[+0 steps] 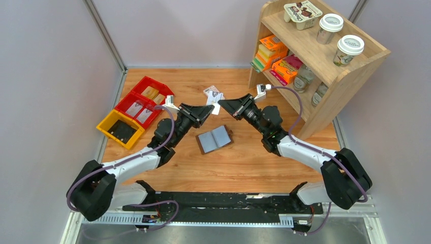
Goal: Take the credit cards out of the card holder
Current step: Place the credit card in the storage box.
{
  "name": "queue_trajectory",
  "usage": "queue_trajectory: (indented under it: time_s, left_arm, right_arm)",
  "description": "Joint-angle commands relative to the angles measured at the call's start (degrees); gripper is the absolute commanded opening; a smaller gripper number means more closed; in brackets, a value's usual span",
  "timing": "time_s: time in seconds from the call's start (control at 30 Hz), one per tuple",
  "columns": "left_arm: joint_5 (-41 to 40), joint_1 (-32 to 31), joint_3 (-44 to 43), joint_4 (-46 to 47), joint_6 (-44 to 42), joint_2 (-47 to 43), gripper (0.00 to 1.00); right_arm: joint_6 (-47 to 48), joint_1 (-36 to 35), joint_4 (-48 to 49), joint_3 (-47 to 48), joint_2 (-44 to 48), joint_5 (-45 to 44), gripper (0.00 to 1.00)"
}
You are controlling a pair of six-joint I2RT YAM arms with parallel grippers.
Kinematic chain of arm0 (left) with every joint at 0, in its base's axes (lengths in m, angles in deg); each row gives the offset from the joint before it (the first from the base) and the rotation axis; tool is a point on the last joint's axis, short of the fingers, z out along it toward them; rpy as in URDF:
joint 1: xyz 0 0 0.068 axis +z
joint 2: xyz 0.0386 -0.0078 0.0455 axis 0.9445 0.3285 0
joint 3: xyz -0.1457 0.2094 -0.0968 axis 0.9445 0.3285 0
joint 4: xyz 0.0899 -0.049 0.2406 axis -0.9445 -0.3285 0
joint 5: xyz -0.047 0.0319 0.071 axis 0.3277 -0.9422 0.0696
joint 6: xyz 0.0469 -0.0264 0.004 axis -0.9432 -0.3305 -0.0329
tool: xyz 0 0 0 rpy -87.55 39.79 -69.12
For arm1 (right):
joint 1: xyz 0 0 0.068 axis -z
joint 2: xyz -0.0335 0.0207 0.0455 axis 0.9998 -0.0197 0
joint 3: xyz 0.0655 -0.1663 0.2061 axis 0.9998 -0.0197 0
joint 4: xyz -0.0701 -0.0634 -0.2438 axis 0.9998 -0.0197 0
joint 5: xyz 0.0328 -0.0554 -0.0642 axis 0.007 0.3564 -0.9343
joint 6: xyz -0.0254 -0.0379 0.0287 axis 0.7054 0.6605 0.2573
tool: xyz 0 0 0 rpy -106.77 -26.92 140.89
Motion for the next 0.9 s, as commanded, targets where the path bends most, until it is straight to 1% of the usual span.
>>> queue_trajectory:
  time_s: [0.0, 0.03, 0.07, 0.1, 0.13, 0.17, 0.23, 0.3, 0.37, 0.4, 0.43, 0.47, 0.5, 0.53, 0.57, 0.6, 0.63, 0.67, 0.7, 0.73, 0.77, 0.8, 0.83, 0.87]
  left_arm:
    - [0.7, 0.1, -0.3, 6.4, 2.5, 0.6, 0.19]
    - [0.6, 0.1, -0.1, 6.3, 2.2, 0.2, 0.08]
    - [0.6, 0.1, -0.1, 5.5, 1.8, -0.1, 0.03]
    - [1.2, 0.3, -0.3, 4.6, 1.0, -0.9, 0.0]
    - [1.2, 0.9, -0.7, 1.3, 0.6, -1.5, 0.0]
    - [3.3, 2.1, -1.5, -0.5, -0.9, -2.8, 0.0]
    - [7.0, 4.4, -2.9, -6.9, -3.9, -4.7, 0.0]
    - [10.1, 7.2, -4.4, -13.3, -7.3, -6.6, 0.0]
    - [13.4, 10.2, -6.0, -19.6, -11.2, -8.2, 0.0]
    - [14.5, 11.4, -7.9, -25.2, -15.1, -8.4, 0.0]
    - [16.7, 13.1, -9.4, -28.2, -17.0, -9.0, 0.0]
    - [17.8, 14.2, -11.6, -34.4, -21.4, -9.1, 0.0]
    - [19.7, 16.2, -13.1, -37.3, -23.4, -9.1, 0.0]
    - [20.9, 17.1, -15.8, -43.4, -27.8, -9.1, 0.0]
    - [22.2, 19.1, -16.8, -50.1, -29.9, -9.1, 0.0]
    - [23.0, 20.0, -19.3, -53.0, -34.4, -8.7, 0.0]
    - [23.6, 22.4, -20.3, -58.9, -37.0, -8.4, 0.0]
    - [24.3, 23.6, -22.5, -62.2, -41.4, -7.7, 0.0]
    - [24.2, 26.4, -23.6, -66.9, -43.3, -7.3, 0.0]
    - [23.6, 28.0, -25.6, -69.7, -47.6, -6.5, 0.0]
    - [23.2, 30.8, -26.8, -74.4, -49.4, -5.8, 0.0]
    - [23.1, 34.6, -28.5, -76.2, -52.4, -4.4, 0.0]
    - [23.3, 36.6, -29.4, -79.2, -53.6, -3.7, 0.0]
    - [23.0, 40.3, -31.0, -80.6, -56.0, -2.0, 0.0]
  right_arm:
    - [-0.2, -0.4, 3.6, 1.3, 0.0, -1.8, 0.0]
    - [0.1, -0.4, 3.7, 1.2, 0.0, -1.7, 0.0]
    - [0.4, -0.4, 3.6, 1.1, 0.2, -1.7, 0.02]
    - [1.0, -0.4, 3.3, 1.1, 0.3, -1.3, 0.06]
    - [1.8, -0.3, 2.9, 1.1, 0.5, -0.9, 0.11]
    - [3.2, 0.0, 2.3, 1.2, 1.0, -0.2, 0.16]
    - [6.8, 0.5, -0.1, 1.4, 1.9, 1.3, 0.29]
    - [9.9, 1.6, -4.8, 1.9, 3.4, 3.3, 0.49]
    - [14.3, 2.6, -9.5, 2.1, 5.2, 4.4, 0.61]
    - [16.2, 3.1, -12.8, 2.4, 6.2, 4.6, 0.67]
    - [19.8, 3.4, -17.5, 3.0, 7.5, 4.4, 0.75]
    - [23.4, 3.5, -20.8, 3.8, 8.1, 4.3, 0.83]
    - [26.2, 3.8, -25.6, 5.4, 8.6, 4.2, 0.89]
    - [29.6, 4.0, -29.4, 6.7, 9.1, 4.2, 0.99]
    - [32.2, 4.2, -33.1, 7.8, 9.3, 4.2, 1.0]
    - [35.0, 4.4, -36.4, 8.7, 9.7, 4.2, 1.0]
    - [37.1, 4.8, -38.8, 9.1, 10.0, 4.0, 1.0]
    - [38.6, 5.0, -40.6, 9.1, 10.5, 3.5, 1.0]
    - [40.2, 5.3, -42.0, 9.2, 11.0, 3.0, 1.0]
    - [41.4, 5.3, -43.9, 9.5, 11.2, 1.9, 1.0]
    - [42.6, 5.5, -46.5, 9.7, 11.5, 1.1, 1.0]
    - [43.5, 5.4, -47.4, 9.8, 11.9, 0.5, 1.0]
    - [44.0, 5.5, -47.5, 9.5, 12.5, -0.2, 1.0]
    - [43.9, 5.5, -47.1, 8.9, 13.7, -1.1, 1.0]
